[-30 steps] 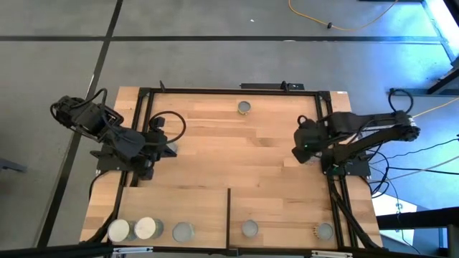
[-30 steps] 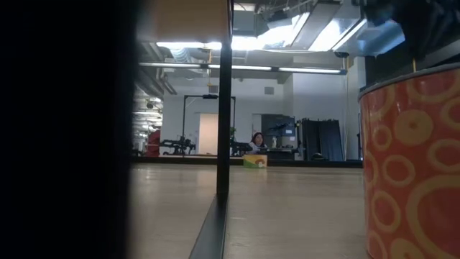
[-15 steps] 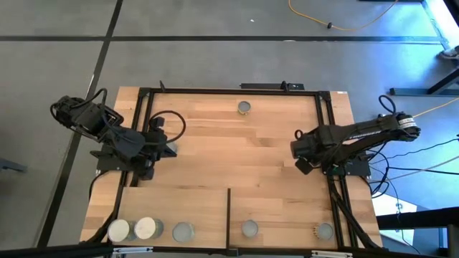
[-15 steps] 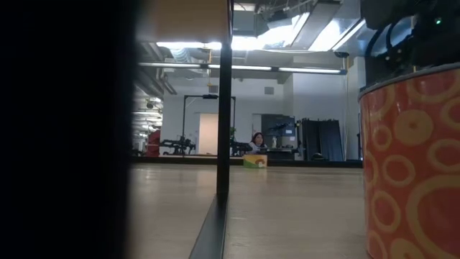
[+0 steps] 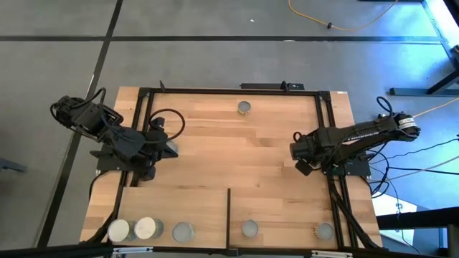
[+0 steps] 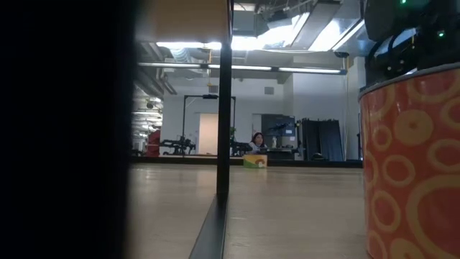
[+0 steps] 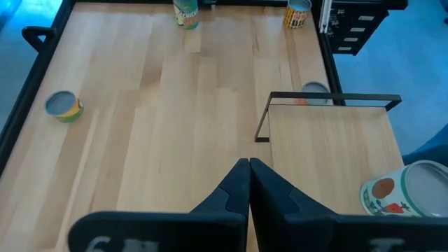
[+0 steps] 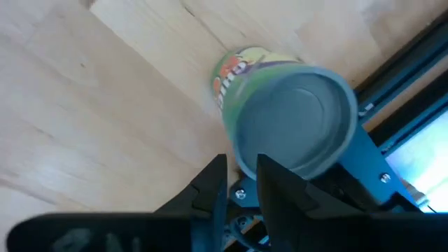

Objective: Pick and place cans onto a shelf
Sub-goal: Put the canned chicken soup on the shelf

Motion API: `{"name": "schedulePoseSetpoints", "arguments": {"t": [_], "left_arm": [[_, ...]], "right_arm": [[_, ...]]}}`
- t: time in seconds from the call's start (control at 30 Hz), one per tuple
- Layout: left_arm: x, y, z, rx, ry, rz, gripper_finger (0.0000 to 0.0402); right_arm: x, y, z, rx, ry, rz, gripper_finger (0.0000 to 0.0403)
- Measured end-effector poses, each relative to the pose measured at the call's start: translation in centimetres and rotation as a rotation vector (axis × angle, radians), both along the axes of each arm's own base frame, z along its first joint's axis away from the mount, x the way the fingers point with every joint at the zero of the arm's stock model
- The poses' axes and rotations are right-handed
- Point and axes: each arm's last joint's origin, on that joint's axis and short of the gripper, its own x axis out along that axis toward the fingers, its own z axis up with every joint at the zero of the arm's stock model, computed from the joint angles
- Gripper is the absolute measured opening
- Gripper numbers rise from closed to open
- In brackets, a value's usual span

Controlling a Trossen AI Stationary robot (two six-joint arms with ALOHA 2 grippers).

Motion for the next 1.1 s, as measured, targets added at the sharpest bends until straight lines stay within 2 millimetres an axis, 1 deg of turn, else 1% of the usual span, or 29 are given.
{"name": "schedulePoseSetpoints", "arguments": {"t": [0.27, 0.43, 0.53, 0.67, 0.77, 0.87, 1.0, 1.1], "left_arm": [[0.0, 0.0, 0.0, -0.003, -0.005, 0.0, 0.0], [0.0, 0.0, 0.0, -0.003, -0.006, 0.0, 0.0], [0.0, 0.0, 0.0, -0.003, -0.006, 0.0, 0.0], [0.0, 0.0, 0.0, -0.003, -0.006, -0.001, 0.0], [0.0, 0.0, 0.0, -0.002, -0.006, -0.001, 0.0], [0.0, 0.0, 0.0, -0.003, -0.006, -0.001, 0.0], [0.0, 0.0, 0.0, -0.002, -0.006, -0.002, 0.0], [0.0, 0.0, 0.0, -0.002, -0.006, -0.002, 0.0]], "right_arm": [[-0.2, -0.1, -1.4, -0.022, -0.002, 0.01, 0.008], [-0.4, -0.2, -1.7, -0.036, 0.004, 0.003, 0.0078], [-0.4, -0.2, -1.7, -0.044, 0.001, 0.002, 0.0061], [-0.3, -0.4, -1.7, -0.056, -0.003, -0.016, 0.0016], [-0.2, -0.6, -1.7, -0.074, -0.013, -0.021, 0.0011], [0.2, -0.7, -1.4, -0.096, -0.043, -0.02, 0.0007], [0.9, -0.6, 0.0, -0.089, -0.094, 0.0, 0.0006], [1.6, -0.6, 1.4, -0.081, -0.143, 0.024, 0.0006]]}}
